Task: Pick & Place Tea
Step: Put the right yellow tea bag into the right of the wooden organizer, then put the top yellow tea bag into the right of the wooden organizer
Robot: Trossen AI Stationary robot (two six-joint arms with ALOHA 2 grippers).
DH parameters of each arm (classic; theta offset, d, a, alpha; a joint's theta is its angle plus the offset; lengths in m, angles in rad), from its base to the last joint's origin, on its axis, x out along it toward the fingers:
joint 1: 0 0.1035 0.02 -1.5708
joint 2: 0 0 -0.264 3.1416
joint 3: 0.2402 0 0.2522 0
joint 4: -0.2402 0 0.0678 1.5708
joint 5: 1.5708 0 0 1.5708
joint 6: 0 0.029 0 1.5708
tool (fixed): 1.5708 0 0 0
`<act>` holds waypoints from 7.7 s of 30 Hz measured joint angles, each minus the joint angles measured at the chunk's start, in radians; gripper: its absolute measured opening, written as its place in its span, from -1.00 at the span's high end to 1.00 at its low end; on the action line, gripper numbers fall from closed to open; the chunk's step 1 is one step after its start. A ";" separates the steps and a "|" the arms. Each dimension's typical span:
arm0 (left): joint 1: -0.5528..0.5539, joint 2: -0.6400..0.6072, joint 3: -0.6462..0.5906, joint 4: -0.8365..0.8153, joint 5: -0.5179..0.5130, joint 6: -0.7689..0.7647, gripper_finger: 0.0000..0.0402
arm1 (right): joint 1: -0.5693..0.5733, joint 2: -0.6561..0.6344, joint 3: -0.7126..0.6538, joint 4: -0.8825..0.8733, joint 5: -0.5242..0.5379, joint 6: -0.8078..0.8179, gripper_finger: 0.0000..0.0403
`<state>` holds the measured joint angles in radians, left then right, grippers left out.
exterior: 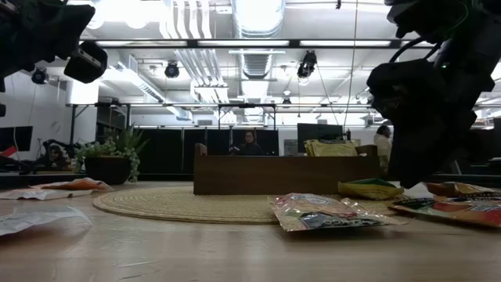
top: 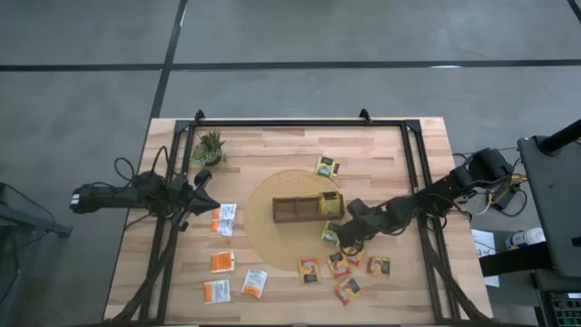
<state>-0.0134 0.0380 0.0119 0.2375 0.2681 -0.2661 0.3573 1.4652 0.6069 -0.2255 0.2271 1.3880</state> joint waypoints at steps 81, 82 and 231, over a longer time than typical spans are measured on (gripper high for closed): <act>0.000 0.000 0.000 0.000 0.000 0.000 1.00 | 0.083 0.047 0.348 -0.354 0.612 -1.036 0.96; 0.000 0.000 0.000 0.000 0.000 0.000 1.00 | 0.083 0.047 0.346 -0.354 0.611 -1.036 0.96; 0.000 0.000 0.000 0.000 0.000 0.000 1.00 | -0.956 0.419 0.533 -0.160 -0.468 -1.455 0.05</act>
<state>-0.0134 0.0380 0.0118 0.2375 0.2682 -0.2658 -0.5991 1.8839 1.1394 -0.3853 -0.2409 -0.0670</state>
